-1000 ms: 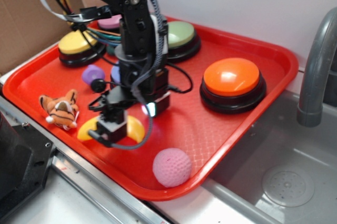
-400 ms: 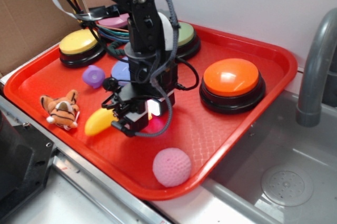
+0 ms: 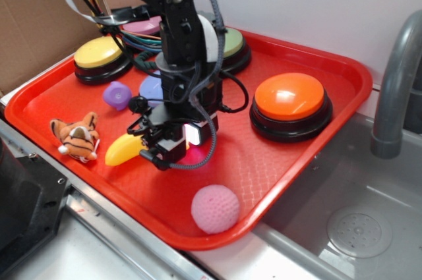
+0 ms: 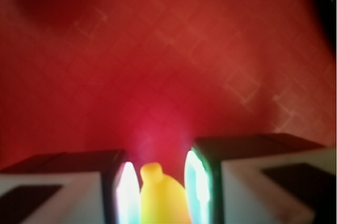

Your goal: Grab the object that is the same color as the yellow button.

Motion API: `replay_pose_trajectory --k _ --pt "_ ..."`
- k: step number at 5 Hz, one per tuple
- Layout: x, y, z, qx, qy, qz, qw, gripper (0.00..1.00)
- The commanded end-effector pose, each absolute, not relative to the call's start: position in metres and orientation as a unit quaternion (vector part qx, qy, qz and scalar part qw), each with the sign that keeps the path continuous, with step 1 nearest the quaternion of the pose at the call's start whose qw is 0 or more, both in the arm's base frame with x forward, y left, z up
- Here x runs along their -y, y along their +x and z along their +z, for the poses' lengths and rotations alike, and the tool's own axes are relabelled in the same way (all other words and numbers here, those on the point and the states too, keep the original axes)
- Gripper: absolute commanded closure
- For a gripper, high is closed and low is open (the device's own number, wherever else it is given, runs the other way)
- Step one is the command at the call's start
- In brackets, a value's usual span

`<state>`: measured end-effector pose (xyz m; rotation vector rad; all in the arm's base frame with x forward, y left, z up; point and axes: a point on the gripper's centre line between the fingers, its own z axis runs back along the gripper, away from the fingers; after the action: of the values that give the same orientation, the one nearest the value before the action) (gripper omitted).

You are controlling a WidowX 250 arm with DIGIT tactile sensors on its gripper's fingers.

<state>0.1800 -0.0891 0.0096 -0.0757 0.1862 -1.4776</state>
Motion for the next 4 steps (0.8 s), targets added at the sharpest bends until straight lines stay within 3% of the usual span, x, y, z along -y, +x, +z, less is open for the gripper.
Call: replay_pose_trajectory --k 1,3,4 --pt "0.095 0.180 0.077 -0.058 -0.058 -0.532 0.843 1.00" --pt "0.048 0.186 0.137 -0.019 -0.026 -0.307 0.951 1.00" --pt "0.025 0.183 0.158 -0.012 -0.017 -0.186 0.982 1.00"
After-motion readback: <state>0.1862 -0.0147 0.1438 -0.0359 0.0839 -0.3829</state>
